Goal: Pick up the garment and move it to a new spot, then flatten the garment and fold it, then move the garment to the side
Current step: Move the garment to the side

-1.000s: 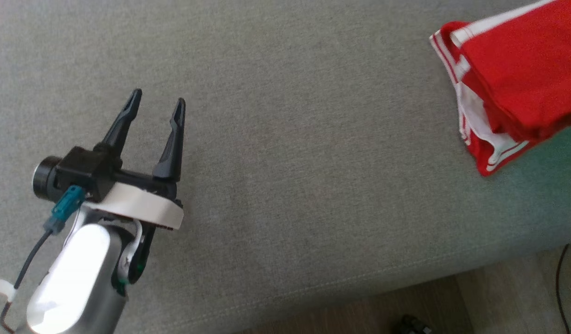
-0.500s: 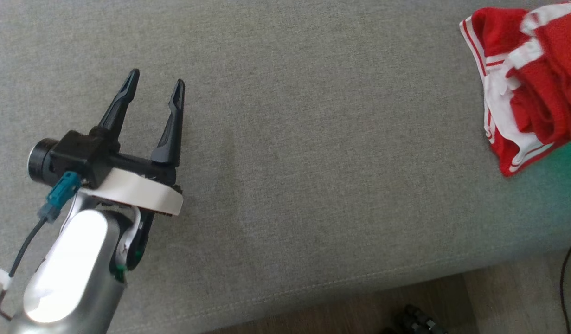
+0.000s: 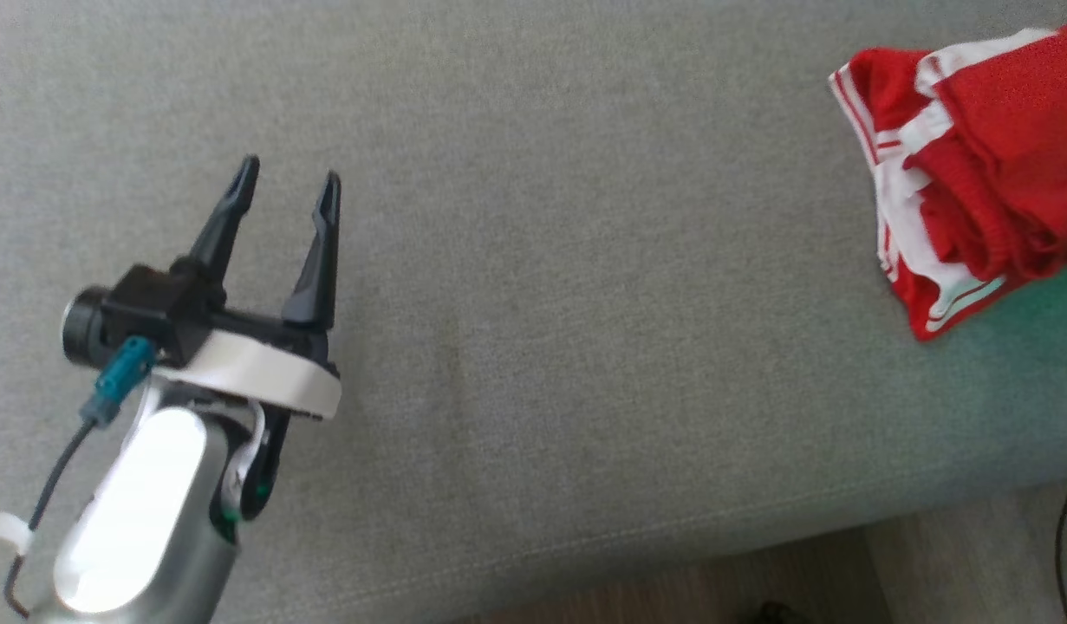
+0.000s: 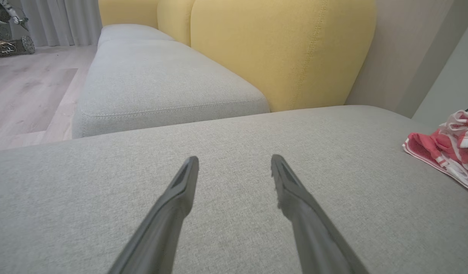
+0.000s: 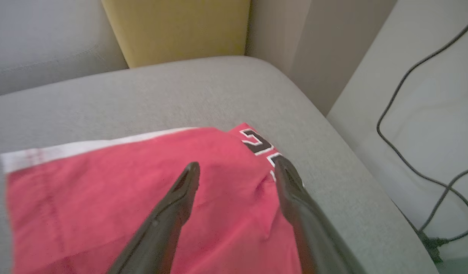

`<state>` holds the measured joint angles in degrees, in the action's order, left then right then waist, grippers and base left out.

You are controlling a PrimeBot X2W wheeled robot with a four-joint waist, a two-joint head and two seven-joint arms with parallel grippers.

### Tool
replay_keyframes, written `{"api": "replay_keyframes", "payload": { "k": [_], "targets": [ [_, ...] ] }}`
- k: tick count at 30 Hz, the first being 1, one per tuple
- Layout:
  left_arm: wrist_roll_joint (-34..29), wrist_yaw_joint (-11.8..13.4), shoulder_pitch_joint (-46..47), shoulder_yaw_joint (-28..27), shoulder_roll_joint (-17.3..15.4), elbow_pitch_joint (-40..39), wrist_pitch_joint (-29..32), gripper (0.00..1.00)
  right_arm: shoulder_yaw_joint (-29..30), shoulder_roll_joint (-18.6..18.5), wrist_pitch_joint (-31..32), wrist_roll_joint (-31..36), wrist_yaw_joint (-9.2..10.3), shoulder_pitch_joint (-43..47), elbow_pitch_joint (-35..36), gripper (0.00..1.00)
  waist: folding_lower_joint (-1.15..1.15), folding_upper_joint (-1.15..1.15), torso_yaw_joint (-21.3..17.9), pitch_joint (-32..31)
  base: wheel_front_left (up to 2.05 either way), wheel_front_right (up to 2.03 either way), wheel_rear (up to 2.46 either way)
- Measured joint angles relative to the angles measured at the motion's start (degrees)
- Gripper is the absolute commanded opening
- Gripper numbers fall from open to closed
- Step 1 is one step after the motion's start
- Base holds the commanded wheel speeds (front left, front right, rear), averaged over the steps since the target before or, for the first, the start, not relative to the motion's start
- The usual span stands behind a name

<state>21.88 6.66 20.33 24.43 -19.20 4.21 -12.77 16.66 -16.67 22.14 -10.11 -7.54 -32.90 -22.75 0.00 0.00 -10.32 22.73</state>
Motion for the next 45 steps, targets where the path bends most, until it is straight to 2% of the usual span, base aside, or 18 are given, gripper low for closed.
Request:
{"api": "replay_keyframes", "payload": {
  "k": [4, 8, 14, 21, 30, 45],
  "targets": [
    [0.48, 0.8, -2.43, -0.14, 0.32, 0.43, -0.41, 1.0, -0.11, 2.56, -2.46, -0.86, 0.0, 5.76, 9.29, 1.0, 0.0, 0.0, 0.35, -2.7, 0.0, 0.0, 0.0],
    [0.49, 1.77, -4.46, -0.78, 0.32, 0.49, -0.45, 1.0, -1.27, 6.7, -5.71, -0.98, 0.0, 10.6, 17.85, 1.0, 0.0, 0.0, 1.21, -5.2, 0.0, 0.0, 0.0],
    [1.12, 2.99, -6.43, -1.42, 0.22, 0.44, -0.45, 1.0, -6.75, 11.37, -9.6, -0.92, 0.0, 15.71, 24.64, 1.0, 0.0, 0.0, 3.78, -8.14, 0.0, 0.0, 0.0],
    [1.99, 4.0, -8.31, -2.05, 0.01, 0.05, -0.45, 1.0, -10.77, 12.73, -12.48, -1.41, 0.0, 18.68, 25.83, 1.0, 0.0, 0.0, 7.18, -10.76, 0.0, 0.0, 0.0],
    [2.21, 4.86, -12.59, -2.23, -0.92, -0.4, -0.34, 1.0, -13.58, 13.65, -16.4, 1.05, 0.0, 24.29, 25.28, 1.0, 0.0, 0.0, 10.68, -15.31, 0.0, 0.0, 0.0],
    [3.15, 5.97, -17.89, -1.38, -1.6, -0.86, 0.58, 1.0, -14.99, 13.93, -20.16, -0.07, 0.0, 33.5, 22.99, 1.0, 0.0, 0.0, 10.24, -21.66, 0.0, 0.0, 0.0]
  ]
}}
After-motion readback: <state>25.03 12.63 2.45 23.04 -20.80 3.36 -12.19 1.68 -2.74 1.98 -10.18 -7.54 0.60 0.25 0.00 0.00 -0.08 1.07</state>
